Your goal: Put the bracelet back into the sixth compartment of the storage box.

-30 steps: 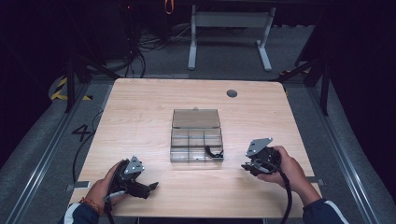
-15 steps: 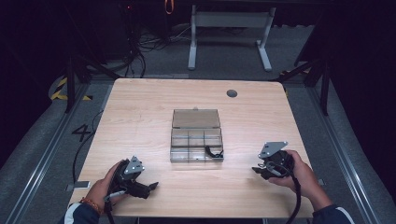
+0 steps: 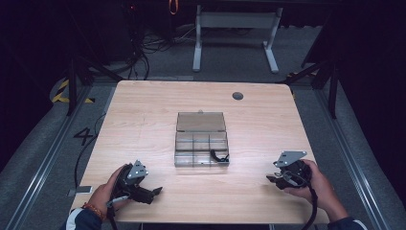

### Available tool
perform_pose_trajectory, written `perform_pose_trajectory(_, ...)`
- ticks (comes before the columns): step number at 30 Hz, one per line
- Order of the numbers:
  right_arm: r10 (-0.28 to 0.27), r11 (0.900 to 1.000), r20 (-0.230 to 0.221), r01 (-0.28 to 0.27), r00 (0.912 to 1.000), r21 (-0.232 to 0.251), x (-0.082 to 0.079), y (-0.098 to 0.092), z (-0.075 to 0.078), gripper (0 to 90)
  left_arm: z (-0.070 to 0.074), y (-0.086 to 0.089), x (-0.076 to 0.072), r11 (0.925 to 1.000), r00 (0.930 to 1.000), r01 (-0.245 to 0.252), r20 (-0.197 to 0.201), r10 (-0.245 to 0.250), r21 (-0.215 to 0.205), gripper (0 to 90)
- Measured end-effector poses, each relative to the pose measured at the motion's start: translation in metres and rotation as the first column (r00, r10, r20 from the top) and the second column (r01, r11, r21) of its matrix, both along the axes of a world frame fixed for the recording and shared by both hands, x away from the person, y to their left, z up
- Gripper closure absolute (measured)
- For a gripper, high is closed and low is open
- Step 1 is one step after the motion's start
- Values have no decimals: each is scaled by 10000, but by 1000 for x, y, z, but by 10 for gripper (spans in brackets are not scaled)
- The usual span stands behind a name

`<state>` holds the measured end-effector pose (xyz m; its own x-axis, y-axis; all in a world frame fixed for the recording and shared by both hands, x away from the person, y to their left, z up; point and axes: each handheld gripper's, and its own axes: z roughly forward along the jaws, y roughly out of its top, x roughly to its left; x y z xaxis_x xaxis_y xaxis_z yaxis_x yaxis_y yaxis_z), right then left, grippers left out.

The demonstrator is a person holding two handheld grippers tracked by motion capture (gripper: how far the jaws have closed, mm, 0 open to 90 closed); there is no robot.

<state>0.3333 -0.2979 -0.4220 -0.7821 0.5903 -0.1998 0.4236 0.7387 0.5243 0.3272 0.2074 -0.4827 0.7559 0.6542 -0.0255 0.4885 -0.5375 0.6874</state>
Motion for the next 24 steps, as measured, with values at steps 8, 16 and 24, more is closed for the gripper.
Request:
perform_pose_trajectory(8,-359,9985,-1,359,9994,405,-10,-19,-6,419,0,0,0,10000,10000,3,1,-3,-7,1)
perform_pose_trajectory(16,-796,9936,-34,796,9968,797,-20,-35,-13,407,0,0,0,10000,10000,-2,1,2,2,1)
perform_pose_trajectory(24,-1333,9819,-104,1334,9910,1343,-27,-53,-25,385,0,0,0,10000,10000,1,-1,-1,3,1)
